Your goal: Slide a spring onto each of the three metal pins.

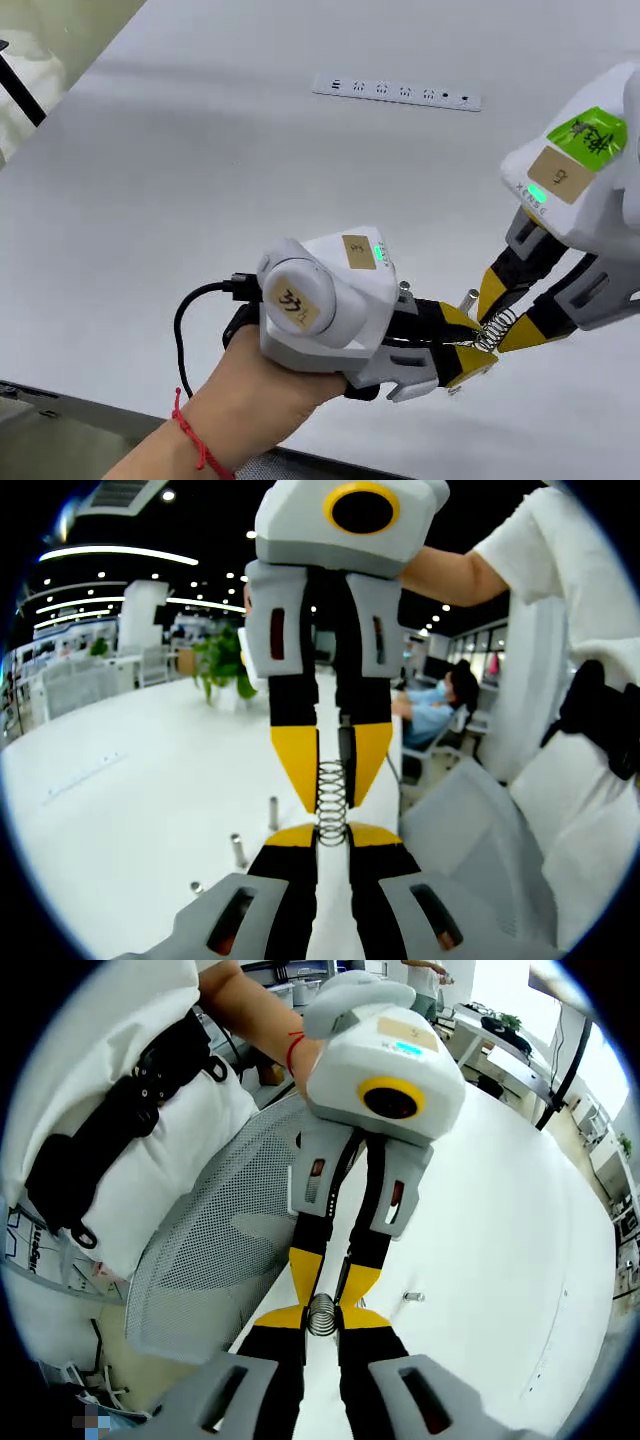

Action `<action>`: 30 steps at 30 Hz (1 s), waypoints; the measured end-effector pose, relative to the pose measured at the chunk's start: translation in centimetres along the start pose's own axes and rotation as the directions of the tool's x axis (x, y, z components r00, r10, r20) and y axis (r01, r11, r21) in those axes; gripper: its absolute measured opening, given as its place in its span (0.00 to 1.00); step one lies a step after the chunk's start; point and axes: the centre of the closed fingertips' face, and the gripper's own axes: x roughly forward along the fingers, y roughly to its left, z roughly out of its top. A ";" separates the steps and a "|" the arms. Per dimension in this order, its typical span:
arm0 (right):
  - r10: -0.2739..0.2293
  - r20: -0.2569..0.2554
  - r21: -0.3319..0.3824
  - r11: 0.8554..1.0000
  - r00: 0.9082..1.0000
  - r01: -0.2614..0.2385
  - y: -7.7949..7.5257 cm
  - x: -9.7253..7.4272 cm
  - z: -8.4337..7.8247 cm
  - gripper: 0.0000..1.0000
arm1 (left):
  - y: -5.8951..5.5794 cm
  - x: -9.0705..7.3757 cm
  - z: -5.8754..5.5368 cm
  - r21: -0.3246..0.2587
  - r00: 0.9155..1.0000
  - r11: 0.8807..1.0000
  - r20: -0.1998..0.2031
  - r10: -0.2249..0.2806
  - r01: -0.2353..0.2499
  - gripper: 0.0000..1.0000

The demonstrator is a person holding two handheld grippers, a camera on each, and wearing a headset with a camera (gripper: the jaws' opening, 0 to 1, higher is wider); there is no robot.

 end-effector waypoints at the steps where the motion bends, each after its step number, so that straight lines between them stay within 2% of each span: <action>1: 0.000 -0.001 0.001 1.000 1.000 0.000 0.0 0.0 0.0 0.13 | 0.0 0.0 0.0 -0.001 1.000 1.000 0.000 0.000 0.000 0.10; 11: 0.011 -0.001 0.004 1.000 1.000 -0.011 0.1 0.3 0.1 0.12 | 0.1 0.0 -0.3 -0.010 1.000 1.000 -0.006 -0.002 0.002 0.11; 26: 0.001 0.021 0.036 0.999 1.000 -0.002 -0.6 0.3 0.2 0.12 | 0.1 -0.7 -0.5 -0.020 1.000 1.000 0.022 0.000 0.000 0.12; 30: -0.013 0.029 0.052 0.999 0.999 0.011 -1.1 0.0 0.2 0.12 | 0.5 -1.3 -0.8 -0.032 0.999 0.999 0.029 0.015 -0.014 0.14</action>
